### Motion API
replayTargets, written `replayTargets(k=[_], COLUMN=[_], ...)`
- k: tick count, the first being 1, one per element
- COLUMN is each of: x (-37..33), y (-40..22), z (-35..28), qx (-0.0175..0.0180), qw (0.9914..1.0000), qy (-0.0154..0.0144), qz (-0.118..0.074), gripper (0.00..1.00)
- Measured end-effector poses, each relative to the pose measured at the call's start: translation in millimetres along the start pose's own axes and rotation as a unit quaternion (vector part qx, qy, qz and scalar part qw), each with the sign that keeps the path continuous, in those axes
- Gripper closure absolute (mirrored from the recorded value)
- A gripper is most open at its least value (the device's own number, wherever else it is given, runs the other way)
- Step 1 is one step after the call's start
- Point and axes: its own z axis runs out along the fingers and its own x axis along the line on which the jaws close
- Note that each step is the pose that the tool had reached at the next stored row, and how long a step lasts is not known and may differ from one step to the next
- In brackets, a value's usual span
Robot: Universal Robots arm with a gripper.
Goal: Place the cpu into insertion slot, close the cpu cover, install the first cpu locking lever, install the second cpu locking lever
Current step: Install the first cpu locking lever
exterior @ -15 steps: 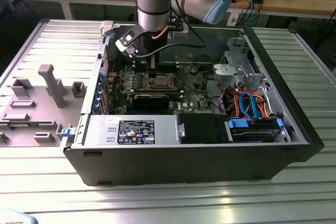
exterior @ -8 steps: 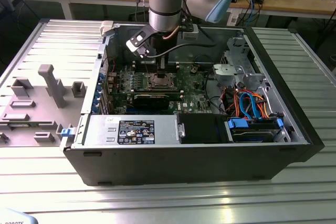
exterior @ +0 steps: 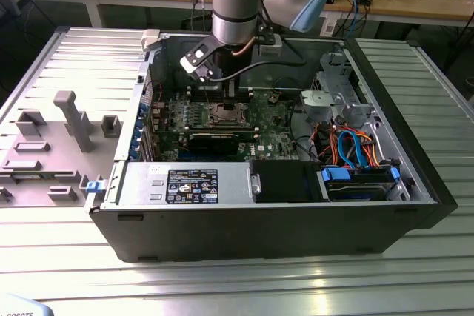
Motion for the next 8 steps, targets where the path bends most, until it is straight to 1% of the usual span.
replayTargets(k=[8], x=[0.1], y=[1.0], z=[-0.6], qx=[0.0000], qw=[1.00000], qy=[-0.0001], qz=[0.000], gripper=[0.89])
